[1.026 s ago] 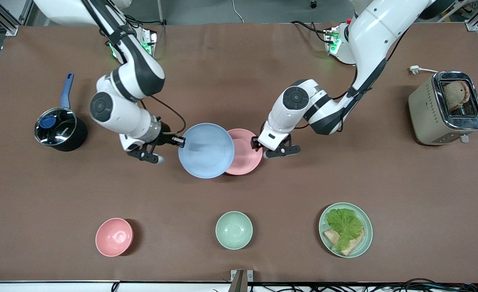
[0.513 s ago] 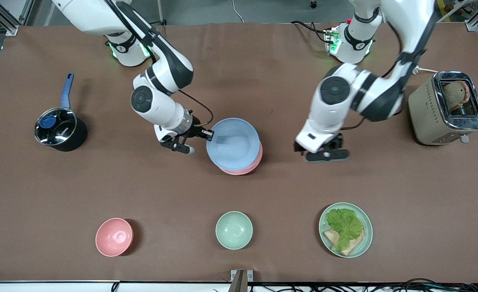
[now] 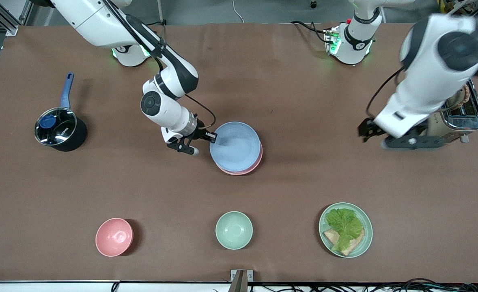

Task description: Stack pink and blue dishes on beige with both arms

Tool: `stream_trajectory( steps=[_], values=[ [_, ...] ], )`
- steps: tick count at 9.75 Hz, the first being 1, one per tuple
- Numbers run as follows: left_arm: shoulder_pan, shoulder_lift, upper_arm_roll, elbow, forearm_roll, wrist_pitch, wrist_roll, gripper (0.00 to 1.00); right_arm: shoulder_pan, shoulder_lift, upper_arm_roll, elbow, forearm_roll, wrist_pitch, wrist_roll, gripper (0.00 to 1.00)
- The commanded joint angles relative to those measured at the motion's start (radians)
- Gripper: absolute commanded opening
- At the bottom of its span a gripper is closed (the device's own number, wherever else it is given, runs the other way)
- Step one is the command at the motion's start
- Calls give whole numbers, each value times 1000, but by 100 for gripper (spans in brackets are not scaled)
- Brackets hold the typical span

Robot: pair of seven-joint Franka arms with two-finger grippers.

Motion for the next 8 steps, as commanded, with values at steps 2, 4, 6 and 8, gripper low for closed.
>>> stream_trajectory(
  steps=[2, 4, 6, 8],
  values=[
    [2, -46, 86, 82, -58, -128, 113, 100, -20, -49, 2, -6, -37, -3, 17, 100],
    [2, -100, 155, 80, -86, -131, 210, 100, -82, -189, -7, 18, -151, -186, 17, 100],
    [6, -86, 182, 165, -118, -189, 220, 100, -144, -328, -60, 99, -285, -457, 14, 100],
    [-1, -69, 218, 236, -159, -272, 221, 100, -135, -460, -255, 182, -288, -605, -119, 100]
  ],
)
